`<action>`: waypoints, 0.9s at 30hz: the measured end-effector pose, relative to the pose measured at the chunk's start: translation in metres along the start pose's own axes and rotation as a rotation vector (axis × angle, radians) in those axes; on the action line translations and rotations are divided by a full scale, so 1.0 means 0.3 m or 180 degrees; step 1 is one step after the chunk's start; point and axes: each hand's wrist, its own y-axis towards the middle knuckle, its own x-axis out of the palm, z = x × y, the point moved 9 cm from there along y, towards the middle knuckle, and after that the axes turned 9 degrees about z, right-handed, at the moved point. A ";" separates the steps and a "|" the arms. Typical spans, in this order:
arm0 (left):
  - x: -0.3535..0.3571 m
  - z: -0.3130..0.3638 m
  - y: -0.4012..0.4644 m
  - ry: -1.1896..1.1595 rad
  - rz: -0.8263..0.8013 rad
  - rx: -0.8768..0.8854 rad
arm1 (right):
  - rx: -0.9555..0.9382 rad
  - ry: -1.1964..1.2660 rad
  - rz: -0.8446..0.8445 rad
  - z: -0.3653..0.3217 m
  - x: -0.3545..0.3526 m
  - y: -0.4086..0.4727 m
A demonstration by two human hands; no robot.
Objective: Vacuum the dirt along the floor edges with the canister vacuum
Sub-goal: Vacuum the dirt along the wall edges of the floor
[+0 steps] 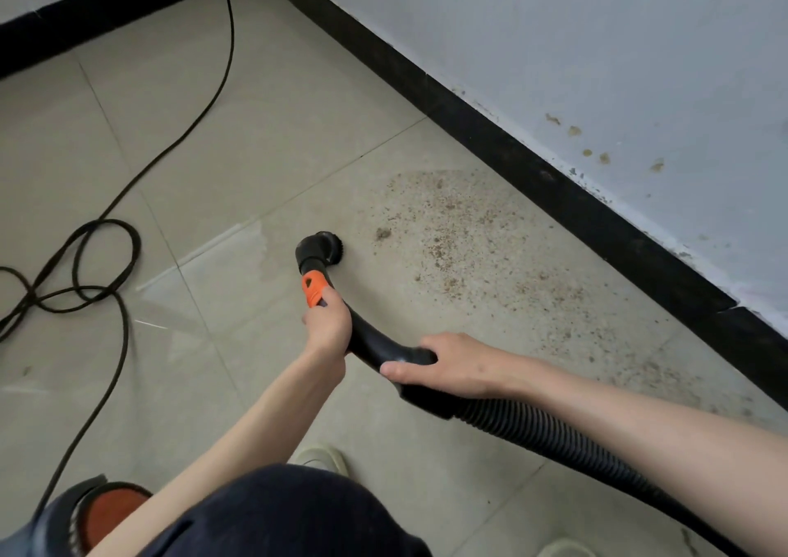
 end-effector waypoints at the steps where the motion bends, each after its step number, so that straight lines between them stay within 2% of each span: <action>1: -0.002 -0.006 -0.005 0.0118 0.0017 0.0074 | -0.0064 -0.0077 0.0078 -0.008 0.008 0.004; 9: 0.031 0.065 0.002 0.0058 -0.0376 0.0036 | 0.0048 0.0642 0.0442 -0.056 0.018 -0.006; 15: 0.126 0.083 -0.057 0.0282 -0.0724 0.0205 | 0.0212 0.0130 0.0877 -0.024 -0.032 -0.039; 21: 0.110 0.078 -0.047 0.0129 -0.0436 0.0270 | 0.0140 -0.0254 0.0738 -0.029 -0.063 -0.016; 25: 0.103 0.153 -0.003 0.0164 -0.0122 0.0449 | 0.0098 -0.0118 0.0798 -0.040 -0.101 0.058; 27: 0.124 0.200 0.007 0.0260 -0.0214 0.0439 | 0.0133 0.0030 0.0905 -0.052 -0.118 0.090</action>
